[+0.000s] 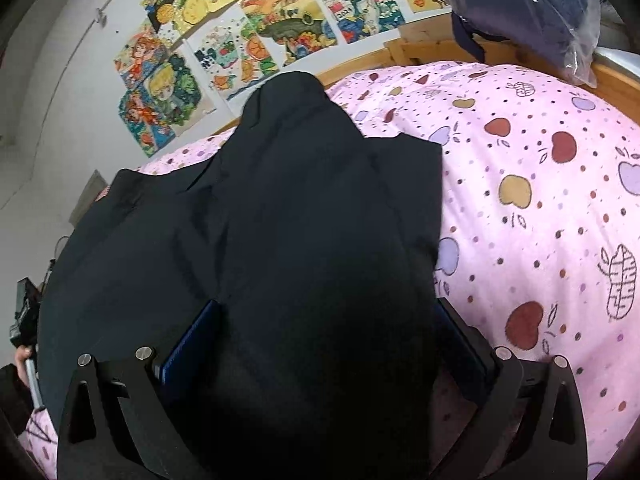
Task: Fold large clothes
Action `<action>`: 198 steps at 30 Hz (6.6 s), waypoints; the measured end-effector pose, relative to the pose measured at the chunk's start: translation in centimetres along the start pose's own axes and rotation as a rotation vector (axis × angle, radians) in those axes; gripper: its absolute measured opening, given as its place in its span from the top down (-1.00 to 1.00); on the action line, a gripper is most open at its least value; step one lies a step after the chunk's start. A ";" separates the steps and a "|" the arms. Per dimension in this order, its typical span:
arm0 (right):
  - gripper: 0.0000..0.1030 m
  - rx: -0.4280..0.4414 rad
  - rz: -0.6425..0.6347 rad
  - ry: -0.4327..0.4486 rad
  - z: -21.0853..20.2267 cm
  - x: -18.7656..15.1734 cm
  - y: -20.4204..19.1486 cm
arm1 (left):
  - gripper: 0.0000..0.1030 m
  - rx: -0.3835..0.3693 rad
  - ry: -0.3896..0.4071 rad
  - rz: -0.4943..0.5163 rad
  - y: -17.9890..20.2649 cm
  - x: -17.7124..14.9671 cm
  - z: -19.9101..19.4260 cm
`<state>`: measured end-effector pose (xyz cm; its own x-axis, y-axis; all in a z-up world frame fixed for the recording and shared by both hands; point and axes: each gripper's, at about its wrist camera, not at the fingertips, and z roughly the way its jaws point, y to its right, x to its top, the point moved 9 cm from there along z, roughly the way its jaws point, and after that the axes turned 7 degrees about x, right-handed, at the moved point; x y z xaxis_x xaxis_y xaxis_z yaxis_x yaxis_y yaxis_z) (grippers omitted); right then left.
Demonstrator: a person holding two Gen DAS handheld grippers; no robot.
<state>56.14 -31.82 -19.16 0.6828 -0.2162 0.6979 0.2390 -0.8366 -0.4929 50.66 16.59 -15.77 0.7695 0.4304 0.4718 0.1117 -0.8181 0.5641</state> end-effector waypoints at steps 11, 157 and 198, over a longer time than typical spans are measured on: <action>-0.98 0.142 0.036 -0.113 2.1 -0.4 -0.3 | -1.00 -0.071 -0.215 0.059 1.0 -0.3 2.4; -0.87 0.052 -0.368 0.286 -25.4 -8.2 -28.6 | -1.00 0.386 0.527 0.493 16.5 -19.4 -29.8; -0.95 -0.064 -0.430 0.325 -27.8 -20.3 -30.5 | -1.00 0.421 0.550 0.418 9.0 -27.0 -29.5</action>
<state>15.79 -15.96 -3.85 0.2815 0.0166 0.9594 0.4004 -0.9107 -0.1017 12.34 8.81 -3.48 0.3929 0.0939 0.9148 0.1948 -0.9807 0.0170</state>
